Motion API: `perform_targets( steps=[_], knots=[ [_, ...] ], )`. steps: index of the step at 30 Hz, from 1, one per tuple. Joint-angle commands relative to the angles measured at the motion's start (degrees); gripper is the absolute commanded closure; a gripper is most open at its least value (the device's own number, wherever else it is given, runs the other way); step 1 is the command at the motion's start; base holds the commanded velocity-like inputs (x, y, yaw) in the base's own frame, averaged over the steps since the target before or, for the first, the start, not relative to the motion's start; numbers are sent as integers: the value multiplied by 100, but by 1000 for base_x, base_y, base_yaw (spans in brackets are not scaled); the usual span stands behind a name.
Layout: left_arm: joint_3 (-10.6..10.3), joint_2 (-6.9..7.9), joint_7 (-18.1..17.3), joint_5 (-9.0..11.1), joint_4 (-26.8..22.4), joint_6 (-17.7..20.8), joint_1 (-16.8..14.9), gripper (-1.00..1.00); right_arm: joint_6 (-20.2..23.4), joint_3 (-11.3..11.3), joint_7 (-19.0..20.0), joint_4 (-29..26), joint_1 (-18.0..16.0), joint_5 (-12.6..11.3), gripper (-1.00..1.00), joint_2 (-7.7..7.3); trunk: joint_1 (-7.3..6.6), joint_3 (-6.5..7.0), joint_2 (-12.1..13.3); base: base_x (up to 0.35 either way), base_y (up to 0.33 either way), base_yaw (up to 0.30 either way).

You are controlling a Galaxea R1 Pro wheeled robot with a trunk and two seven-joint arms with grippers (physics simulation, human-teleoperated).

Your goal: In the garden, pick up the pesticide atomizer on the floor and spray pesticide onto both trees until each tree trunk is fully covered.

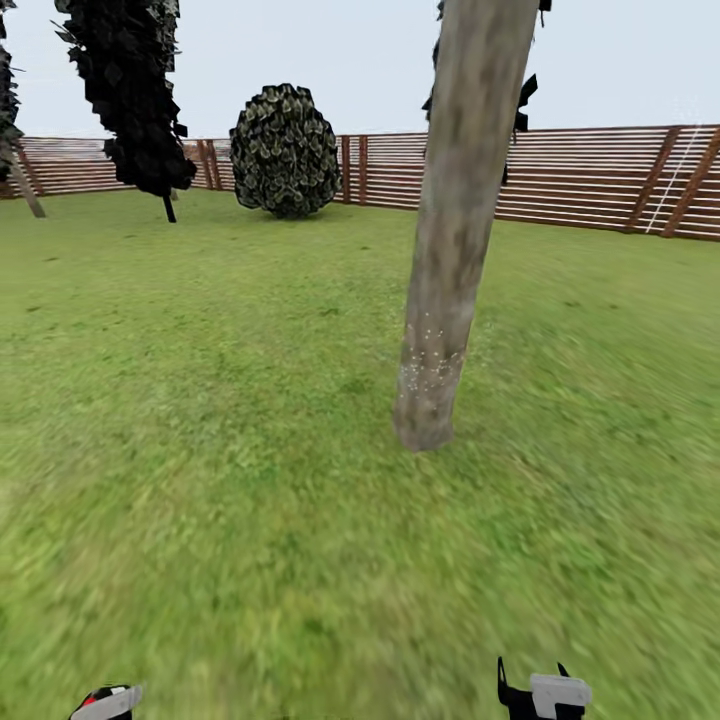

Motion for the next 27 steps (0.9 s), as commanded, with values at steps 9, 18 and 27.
perform_targets(
  steps=[9,18,27],
  knots=[
    [51,-8,-57,-5,14,-32,-2,100,-4,-26,-40,0,-2,63,-100,2,-1,-47,-2,0,0,253],
    [10,-112,-107,-88,346,-898,166,100,-5,-26,-40,0,-2,62,-100,2,-1,-89,-2,0,0,253],
    [10,-121,-80,-56,960,-1496,321,100,-2,-26,-40,0,-2,62,-100,2,-1,-131,-2,0,0,253]
  ],
)
